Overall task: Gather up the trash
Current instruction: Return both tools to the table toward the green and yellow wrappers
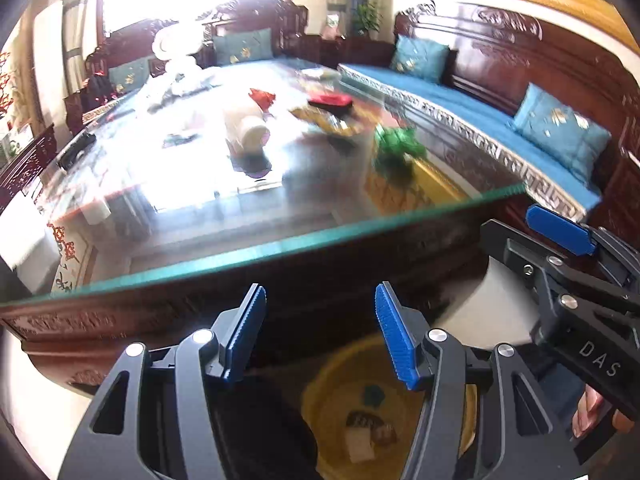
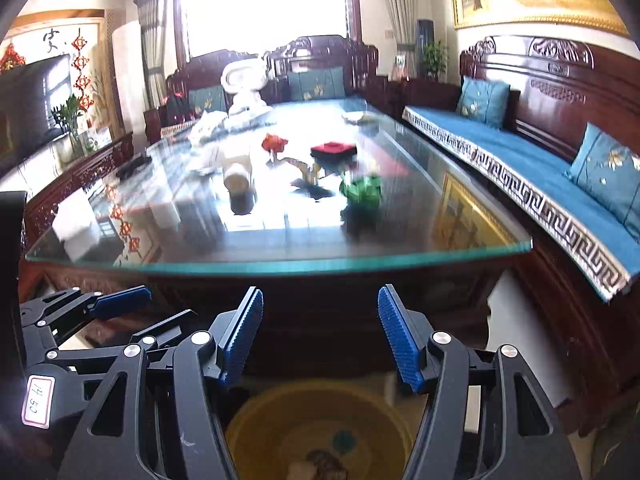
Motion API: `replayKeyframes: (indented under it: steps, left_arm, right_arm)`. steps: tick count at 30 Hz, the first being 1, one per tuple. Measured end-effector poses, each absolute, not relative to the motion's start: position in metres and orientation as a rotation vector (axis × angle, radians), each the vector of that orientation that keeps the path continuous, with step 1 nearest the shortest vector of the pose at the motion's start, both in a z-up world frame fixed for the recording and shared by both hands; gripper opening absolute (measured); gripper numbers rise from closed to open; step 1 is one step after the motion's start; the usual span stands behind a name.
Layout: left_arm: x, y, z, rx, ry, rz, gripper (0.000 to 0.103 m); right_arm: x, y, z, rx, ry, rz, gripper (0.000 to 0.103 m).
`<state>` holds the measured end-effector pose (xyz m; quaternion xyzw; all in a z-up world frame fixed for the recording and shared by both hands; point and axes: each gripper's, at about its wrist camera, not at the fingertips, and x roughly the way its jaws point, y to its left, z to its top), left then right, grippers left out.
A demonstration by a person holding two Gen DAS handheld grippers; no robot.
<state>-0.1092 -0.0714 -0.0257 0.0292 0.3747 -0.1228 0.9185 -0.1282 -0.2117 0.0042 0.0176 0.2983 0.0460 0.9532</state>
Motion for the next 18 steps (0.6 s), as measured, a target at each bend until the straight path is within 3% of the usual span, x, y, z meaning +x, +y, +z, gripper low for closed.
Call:
replayKeyframes:
  steps: [18]
  left_arm:
    - [0.009,-0.059,-0.006,-0.014,0.738,-0.150,0.057]
  right_arm:
    - [-0.024,-0.213,0.005,0.043,0.635,0.104,0.059]
